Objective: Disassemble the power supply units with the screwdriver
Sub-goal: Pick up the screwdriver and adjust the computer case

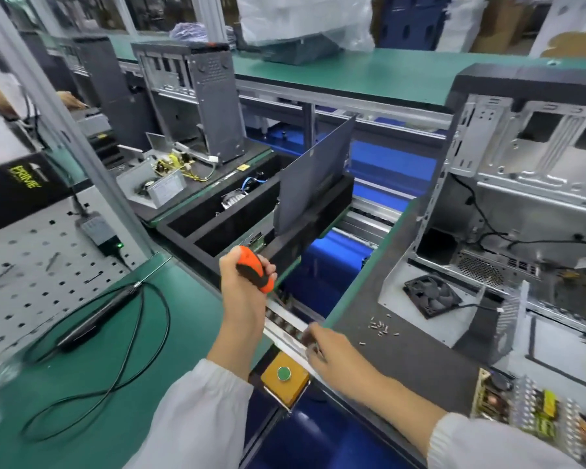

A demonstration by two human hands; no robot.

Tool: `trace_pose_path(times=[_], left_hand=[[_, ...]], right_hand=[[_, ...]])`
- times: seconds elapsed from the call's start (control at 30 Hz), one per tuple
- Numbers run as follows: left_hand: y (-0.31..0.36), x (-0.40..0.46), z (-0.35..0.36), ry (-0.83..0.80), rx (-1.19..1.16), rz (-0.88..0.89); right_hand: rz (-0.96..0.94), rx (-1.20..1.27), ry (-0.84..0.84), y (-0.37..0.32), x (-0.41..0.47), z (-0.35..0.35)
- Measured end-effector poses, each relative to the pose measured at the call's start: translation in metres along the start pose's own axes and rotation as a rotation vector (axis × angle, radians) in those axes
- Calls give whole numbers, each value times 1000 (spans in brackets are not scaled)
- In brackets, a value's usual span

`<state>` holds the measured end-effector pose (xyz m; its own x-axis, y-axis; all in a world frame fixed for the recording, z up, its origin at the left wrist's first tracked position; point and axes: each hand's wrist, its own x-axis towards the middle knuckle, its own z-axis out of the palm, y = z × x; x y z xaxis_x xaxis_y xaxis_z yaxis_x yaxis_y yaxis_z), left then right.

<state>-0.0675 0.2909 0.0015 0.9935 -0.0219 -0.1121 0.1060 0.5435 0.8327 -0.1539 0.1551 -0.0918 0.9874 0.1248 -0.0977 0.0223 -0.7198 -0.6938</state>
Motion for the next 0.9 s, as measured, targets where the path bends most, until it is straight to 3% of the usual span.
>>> trace_pose_path(times=[0.13, 0.27, 0.63, 0.9], left_hand=[[10, 21, -24, 50, -28, 29], [7, 36, -48, 43, -56, -52], [8, 65, -86, -59, -76, -181], [0, 61, -92, -147, -47, -268]], right_hand=[[32, -212, -262, 12, 11, 47], [13, -347, -370, 11, 22, 75], [2, -434, -268, 4, 16, 95], [47, -615, -95, -2, 13, 111]])
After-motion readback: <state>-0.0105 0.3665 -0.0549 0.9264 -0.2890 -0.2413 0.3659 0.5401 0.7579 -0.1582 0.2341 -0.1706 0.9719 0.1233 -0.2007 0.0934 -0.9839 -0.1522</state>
